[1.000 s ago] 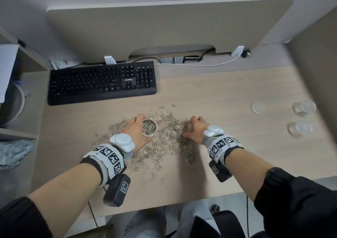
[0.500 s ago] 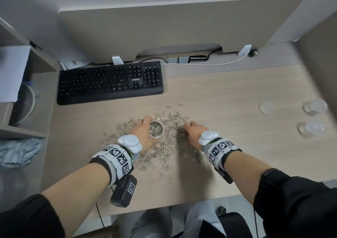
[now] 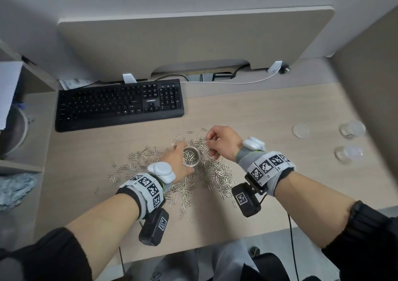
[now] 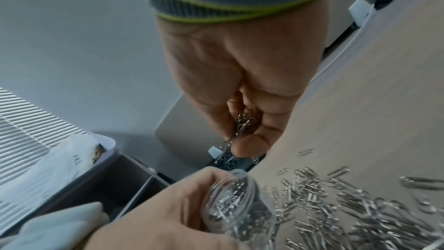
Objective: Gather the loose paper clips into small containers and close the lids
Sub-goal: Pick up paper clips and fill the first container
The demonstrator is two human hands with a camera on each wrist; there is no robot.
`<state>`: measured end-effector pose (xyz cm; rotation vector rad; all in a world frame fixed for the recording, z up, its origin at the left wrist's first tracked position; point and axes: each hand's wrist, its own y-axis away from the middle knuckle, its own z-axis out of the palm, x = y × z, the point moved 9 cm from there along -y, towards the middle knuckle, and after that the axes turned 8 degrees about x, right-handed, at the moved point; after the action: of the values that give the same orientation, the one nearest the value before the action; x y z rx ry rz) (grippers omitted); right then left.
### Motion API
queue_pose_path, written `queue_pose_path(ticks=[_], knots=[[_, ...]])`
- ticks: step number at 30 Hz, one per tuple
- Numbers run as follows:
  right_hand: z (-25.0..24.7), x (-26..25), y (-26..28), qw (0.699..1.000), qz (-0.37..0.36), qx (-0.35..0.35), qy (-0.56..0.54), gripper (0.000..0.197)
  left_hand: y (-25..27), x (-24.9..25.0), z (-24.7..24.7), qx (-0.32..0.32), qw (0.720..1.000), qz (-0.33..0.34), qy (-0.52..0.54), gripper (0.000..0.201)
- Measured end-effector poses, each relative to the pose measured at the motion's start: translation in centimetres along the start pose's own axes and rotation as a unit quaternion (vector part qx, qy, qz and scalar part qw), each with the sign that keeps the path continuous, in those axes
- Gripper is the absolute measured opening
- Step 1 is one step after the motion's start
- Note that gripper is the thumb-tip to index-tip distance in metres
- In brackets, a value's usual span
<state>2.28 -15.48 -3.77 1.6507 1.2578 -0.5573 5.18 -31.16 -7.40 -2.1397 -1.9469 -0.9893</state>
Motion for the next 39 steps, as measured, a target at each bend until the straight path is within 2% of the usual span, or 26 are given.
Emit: queue_pose_path(ticks=[3, 9, 16, 23, 26, 32, 39], knots=[[1.2, -1.7, 0.4, 0.999, -0.024, -0.028, 0.021, 0.022, -0.1, 0.4, -0.3, 0.013, 1.0, -0.007, 0.014, 0.074], [2.6, -4.1, 1.3, 0.977, -0.107, -0.057, 0.176, 0.009, -0.1, 0.3, -1.2, 0.021, 1.0, -0.017, 0.016, 0.079], [2.5, -5.1, 1.7, 0.985, -0.085, -0.1, 0.111, 0.017, 0.3, -0.9, -1.4, 0.006, 0.999, -0.028, 0.039, 0.079], [3.6, -6.4, 2.1, 0.981, -0.086, -0.137, 0.105, 0.017, 0.5, -0.6, -2.1, 0.007, 0.999, -0.018, 0.047, 0.076], [3.8, -6.9, 2.0, 0.983, -0.092, -0.119, 0.107, 0.017, 0.6, -0.3, -2.7, 0.019, 0.999, -0.004, 0.041, 0.072], [4.0, -8.0, 2.0, 0.965, -0.145, -0.072, 0.208, 0.014, 0.9, 0.2, -3.3, 0.025, 0.997, 0.023, 0.064, 0.063], [4.2, -8.4, 1.7, 0.971, -0.136, -0.045, 0.19, 0.016, 0.8, -0.4, -3.8, 0.044, 0.996, 0.011, 0.081, 0.065]])
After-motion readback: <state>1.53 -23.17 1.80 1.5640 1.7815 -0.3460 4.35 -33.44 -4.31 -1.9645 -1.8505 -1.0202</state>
